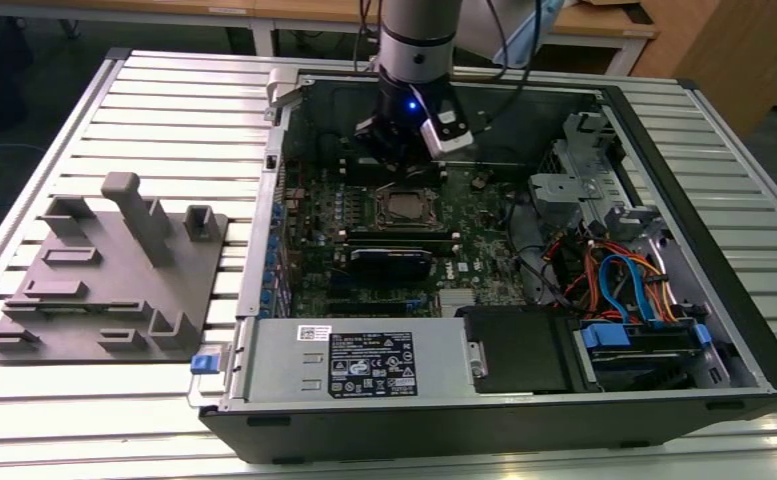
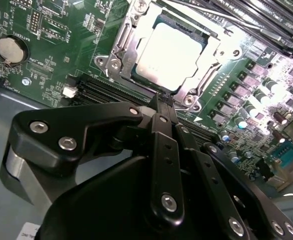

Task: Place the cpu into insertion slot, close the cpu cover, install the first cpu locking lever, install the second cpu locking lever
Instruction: 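Install the first cpu locking lever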

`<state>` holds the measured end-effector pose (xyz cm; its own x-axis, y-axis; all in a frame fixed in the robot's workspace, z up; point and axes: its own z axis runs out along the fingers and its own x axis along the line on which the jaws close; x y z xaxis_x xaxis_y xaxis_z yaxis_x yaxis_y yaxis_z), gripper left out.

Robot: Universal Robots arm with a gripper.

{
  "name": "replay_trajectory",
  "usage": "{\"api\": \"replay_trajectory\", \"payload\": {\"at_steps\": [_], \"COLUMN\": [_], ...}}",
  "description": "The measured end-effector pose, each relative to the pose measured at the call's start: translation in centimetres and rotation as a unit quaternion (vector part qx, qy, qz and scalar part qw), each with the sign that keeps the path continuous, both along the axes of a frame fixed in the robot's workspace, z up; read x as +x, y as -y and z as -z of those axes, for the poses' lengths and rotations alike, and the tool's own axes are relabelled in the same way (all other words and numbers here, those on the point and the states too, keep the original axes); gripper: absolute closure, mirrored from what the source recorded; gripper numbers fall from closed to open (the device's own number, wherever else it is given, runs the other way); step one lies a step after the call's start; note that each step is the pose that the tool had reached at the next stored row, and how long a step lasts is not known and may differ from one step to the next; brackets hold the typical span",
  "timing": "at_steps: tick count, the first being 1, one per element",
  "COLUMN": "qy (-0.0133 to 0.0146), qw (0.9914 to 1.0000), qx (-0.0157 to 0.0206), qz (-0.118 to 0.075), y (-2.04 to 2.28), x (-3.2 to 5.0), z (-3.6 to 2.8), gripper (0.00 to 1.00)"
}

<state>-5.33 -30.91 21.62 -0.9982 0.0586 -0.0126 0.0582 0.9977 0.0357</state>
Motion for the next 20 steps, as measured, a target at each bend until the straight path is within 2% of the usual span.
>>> {"api": "replay_trajectory", "payload": {"at_steps": [9, 15, 20], "qy": [0.0003, 0.0004, 0.0004], "qw": [1.0, 0.99999, 0.99999], "qx": [0.0021, 0.0051, 0.0053], "qz": [0.0, 0.0, 0.0], "y": [-0.01, -0.18, -0.4], "x": [-0.27, -0.26, 0.04], "z": [-0.67, -0.68, -0.67], "gripper": [0.89, 0.89, 0.89]}}
